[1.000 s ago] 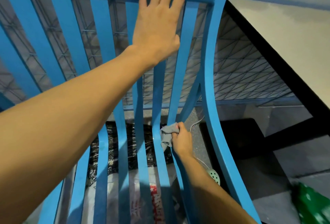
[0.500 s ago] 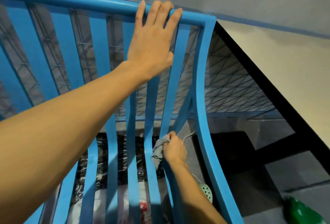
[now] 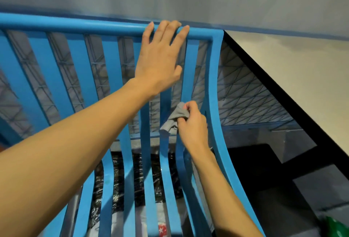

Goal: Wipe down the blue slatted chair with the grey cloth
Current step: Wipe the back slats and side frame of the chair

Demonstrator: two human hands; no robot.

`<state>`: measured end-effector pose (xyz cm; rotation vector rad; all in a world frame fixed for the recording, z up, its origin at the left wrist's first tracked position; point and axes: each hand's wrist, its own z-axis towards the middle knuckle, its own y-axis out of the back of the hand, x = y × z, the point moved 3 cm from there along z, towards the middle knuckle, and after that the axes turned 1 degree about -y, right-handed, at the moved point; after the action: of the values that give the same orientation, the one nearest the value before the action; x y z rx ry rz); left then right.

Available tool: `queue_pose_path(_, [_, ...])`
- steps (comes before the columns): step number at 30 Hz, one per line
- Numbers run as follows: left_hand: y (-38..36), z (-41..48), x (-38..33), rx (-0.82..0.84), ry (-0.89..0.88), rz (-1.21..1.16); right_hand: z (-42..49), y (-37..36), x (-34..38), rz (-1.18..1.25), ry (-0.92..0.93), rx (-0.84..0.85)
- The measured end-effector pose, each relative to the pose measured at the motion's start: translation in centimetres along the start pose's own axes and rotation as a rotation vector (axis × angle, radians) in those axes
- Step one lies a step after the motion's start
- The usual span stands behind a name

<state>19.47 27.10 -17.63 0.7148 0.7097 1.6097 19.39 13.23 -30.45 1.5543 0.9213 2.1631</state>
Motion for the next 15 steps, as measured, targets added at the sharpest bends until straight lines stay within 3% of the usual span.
queue_pose_path(5, [3.4, 2.2, 3.6, -0.056, 0.052, -0.426, 1.6, 4.1, 6.4, 0.138, 0.253, -0.176])
queue_pose_path(9, [2.8, 1.2, 5.4, -0.047, 0.123, -0.372, 4.4, 4.7, 10.1, 0.120, 0.359, -0.230])
queue_pose_path(15, [2.3, 1.0, 5.0, -0.093, 0.161, -0.363, 7.0, 3.2, 12.3, 0.067, 0.373, -0.265])
